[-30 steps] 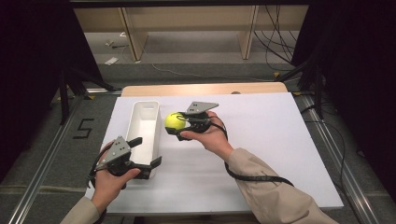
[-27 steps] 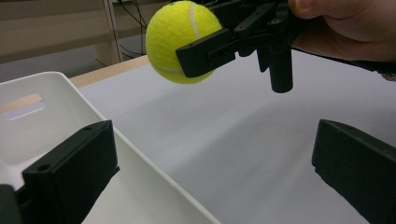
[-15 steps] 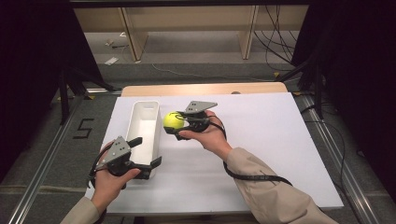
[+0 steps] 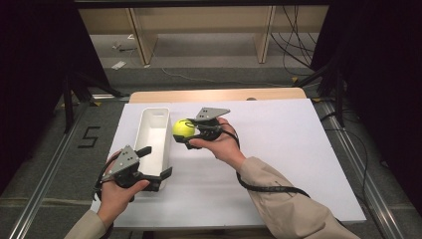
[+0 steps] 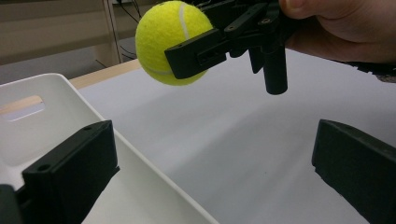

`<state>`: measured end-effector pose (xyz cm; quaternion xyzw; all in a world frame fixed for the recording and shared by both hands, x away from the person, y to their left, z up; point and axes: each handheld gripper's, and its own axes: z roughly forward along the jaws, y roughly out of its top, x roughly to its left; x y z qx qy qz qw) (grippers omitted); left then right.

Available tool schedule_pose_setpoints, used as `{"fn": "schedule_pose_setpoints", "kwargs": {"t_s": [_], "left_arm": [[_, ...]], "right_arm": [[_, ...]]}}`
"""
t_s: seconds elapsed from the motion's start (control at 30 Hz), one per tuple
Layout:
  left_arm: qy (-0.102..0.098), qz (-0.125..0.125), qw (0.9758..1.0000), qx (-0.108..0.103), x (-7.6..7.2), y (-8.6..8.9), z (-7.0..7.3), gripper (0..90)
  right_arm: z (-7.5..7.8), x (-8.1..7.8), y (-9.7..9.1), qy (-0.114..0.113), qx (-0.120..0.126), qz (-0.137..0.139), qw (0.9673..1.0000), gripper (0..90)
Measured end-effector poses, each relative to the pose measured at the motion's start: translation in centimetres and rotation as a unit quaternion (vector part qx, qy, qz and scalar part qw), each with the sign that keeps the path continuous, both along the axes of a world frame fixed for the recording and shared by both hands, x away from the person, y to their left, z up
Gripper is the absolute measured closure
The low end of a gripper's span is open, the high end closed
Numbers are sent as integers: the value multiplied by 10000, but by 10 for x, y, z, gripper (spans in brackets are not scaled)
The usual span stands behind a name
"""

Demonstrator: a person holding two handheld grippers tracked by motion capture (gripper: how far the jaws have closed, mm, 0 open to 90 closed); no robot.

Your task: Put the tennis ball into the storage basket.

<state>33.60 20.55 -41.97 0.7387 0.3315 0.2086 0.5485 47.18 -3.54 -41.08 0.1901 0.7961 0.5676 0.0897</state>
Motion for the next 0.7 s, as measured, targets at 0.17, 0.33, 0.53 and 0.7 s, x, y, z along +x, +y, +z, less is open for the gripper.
{"fn": "schedule_pose_setpoints", "kwargs": {"t_s": [0.17,0.33,0.53,0.7], "left_arm": [[5,0,10000,1,0,0,0,0],[3,-2,10000,-1,0,0,0,0],[10,-1,10000,-9,0,0,0,0],[11,0,10000,-16,0,0,0,0]], "right_arm": [[0,0,1,-6,5,12,10000,268],[1,1,2,-4,12,8,10000,268],[2,1,4,-17,8,35,10000,268],[1,2,7,1,-18,59,10000,268]]}}
